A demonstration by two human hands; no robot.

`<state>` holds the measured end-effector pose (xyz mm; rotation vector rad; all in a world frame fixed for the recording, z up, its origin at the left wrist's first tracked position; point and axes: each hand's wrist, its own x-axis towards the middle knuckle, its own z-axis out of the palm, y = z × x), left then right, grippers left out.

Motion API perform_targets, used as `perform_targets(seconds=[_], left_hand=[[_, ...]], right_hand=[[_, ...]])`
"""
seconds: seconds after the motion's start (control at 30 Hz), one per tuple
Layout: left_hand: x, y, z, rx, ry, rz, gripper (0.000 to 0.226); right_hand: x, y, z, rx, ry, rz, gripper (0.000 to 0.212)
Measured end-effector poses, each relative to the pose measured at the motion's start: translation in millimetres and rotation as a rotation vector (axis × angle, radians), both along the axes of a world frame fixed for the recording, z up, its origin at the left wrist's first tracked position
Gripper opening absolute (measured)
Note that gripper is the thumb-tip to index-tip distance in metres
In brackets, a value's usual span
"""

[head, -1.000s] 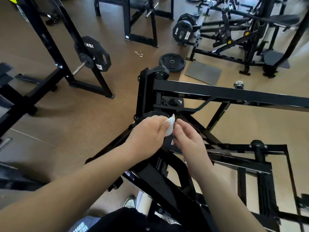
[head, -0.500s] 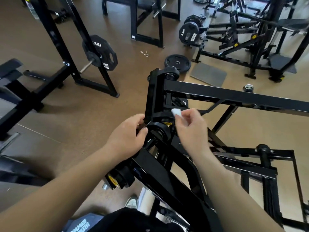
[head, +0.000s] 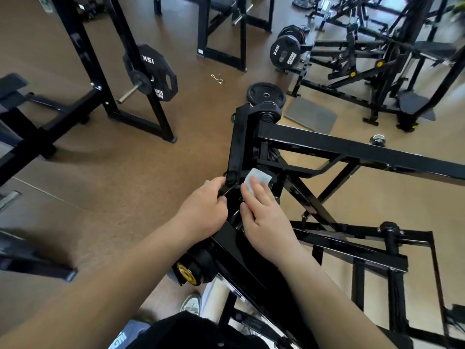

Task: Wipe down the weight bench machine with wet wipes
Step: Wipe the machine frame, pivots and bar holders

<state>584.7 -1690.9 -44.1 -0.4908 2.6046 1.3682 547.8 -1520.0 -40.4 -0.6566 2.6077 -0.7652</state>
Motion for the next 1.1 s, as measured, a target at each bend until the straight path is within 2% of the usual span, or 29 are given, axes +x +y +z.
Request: perform_targets(seconds=[0.07, 0.23, 0.43, 0.57, 0.7, 0.83, 0.9, 1.0, 1.1], left_hand=[[0.3, -0.4, -1.5, -0.002, -0.027, -0.007, 0.053], [-2.5, 4.5, 1.4, -0.03, -0.033, -0.092, 0.051], [-3.4, 6.0, 9.5, -0.019, -0.032, -0.109, 0.052], [-2.2, 3.6, 9.2, -0.025, -0.038, -0.106, 0.051], [-1.2, 5.3, 12.4, -0.021, -0.056, -0.099, 0.05], [-1.2, 3.4, 10.6, 0.025, -0.082, -0.099, 0.051], [-1.4, 2.9, 8.5, 0.019, -0.081, -0.097, 0.052], [-2.3, 2.7, 3.5, 0.0, -0.056, -0.09, 0.051], [-2.2, 2.8, 1.8, -0.009, -0.052, -0.099, 0.051]], right_hand=[[8.7, 7.1, -1.6, -0.033, 0.058, -0.029, 0.051], [25.4, 22.7, 1.4, -0.15, 0.003, -0.097, 0.051], [-11.0, -6.9, -1.1, -0.186, 0.06, -0.144, 0.06], [-21.1, -9.7, -3.6, -0.175, -0.046, -0.191, 0.057], [-0.4, 1.0, 8.5, -0.29, -0.143, -0.19, 0.049], [-3.4, 17.6, 22.2, -0.494, -0.001, -0.379, 0.044], [-6.6, 16.9, 21.0, -0.457, 0.004, -0.359, 0.045], [1.8, 7.8, 8.9, -0.344, -0.091, -0.268, 0.045], [5.6, 13.7, 11.0, -0.41, -0.095, -0.295, 0.032]])
